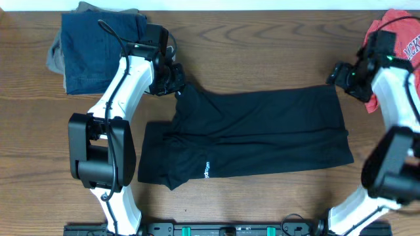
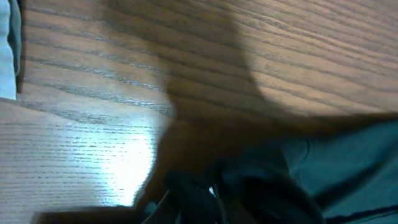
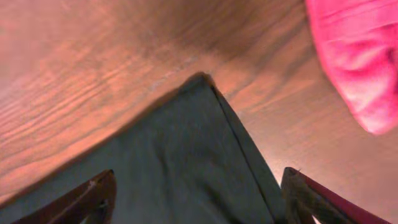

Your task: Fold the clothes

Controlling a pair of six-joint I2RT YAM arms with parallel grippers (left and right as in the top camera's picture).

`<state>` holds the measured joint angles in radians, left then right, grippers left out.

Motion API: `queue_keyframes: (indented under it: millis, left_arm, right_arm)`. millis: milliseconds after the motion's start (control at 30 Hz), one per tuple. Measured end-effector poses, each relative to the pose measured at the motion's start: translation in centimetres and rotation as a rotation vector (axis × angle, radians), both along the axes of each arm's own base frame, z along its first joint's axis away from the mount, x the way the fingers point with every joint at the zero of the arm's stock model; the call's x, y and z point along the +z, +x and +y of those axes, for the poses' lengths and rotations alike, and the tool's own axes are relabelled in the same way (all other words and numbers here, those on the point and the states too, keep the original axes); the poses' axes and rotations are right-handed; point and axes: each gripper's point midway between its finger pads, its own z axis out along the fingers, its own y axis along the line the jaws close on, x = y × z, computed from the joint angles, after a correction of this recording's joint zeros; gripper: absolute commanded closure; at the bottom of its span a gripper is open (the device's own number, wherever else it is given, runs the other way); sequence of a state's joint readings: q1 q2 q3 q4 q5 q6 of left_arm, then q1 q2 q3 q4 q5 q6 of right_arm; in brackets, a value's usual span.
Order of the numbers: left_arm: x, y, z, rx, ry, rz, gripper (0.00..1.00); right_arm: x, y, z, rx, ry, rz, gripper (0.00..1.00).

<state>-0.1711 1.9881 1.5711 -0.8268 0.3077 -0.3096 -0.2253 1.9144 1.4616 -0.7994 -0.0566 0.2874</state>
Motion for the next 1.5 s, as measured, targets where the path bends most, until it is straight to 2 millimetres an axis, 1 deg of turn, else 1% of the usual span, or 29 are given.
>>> queue_keyframes:
  millis: [33, 100, 200, 333, 500, 633, 767, 1000, 1333, 1400, 1500]
  left_arm:
    - [0.0, 0.0, 0.0, 0.0, 0.0, 0.0, 0.86]
    - [0.0, 0.0, 0.0, 0.0, 0.0, 0.0, 0.86]
    - [0.0, 0.0, 0.0, 0.0, 0.0, -0.001, 0.86]
    - [0.0, 0.1, 0.0, 0.0, -0.001, -0.003, 0.86]
    - [0.1, 0.3, -0.1, 0.0, -0.002, -0.013, 0.86]
    - [0.1, 0.4, -0.1, 0.0, -0.003, -0.017, 0.86]
    - [0.1, 0.5, -0.1, 0.0, -0.004, -0.023, 0.86]
    - [0.3, 1.1, -0.2, 0.0, -0.008, -0.048, 0.86]
    - [0.3, 1.1, -0.2, 0.0, -0.008, -0.049, 0.87]
    - [0.3, 1.1, -0.2, 0.0, -0.008, -0.048, 0.87]
    - [0.3, 1.1, -0.2, 0.0, -0.008, -0.049, 0.87]
  right_arm:
    - [-0.4, 0.1, 0.0, 0.003, 0.001, 0.007, 0.23]
    - [-2.0, 0.5, -0.1, 0.013, 0.004, 0.04, 0.26]
    - [-3.2, 0.9, -0.3, 0.016, 0.004, 0.052, 0.27]
    - [-3.6, 1.9, -0.5, 0.017, -0.002, 0.031, 0.25]
    - [-4.5, 2.4, -0.6, 0.019, -0.004, 0.029, 0.29]
    - [-5.5, 2.4, -0.6, 0.023, -0.005, 0.042, 0.36]
    - [-6.4, 2.2, -0.7, 0.022, -0.005, 0.065, 0.37]
    - [-6.6, 2.4, -0.8, 0.02, -0.013, 0.061, 0.4]
    - [-6.7, 2.4, -0.9, 0.002, -0.012, 0.061, 0.62]
    - [-6.8, 2.5, -0.7, 0.001, -0.014, 0.063, 0.65]
    - [-7.0, 2.6, -0.1, 0.009, -0.012, 0.066, 0.74]
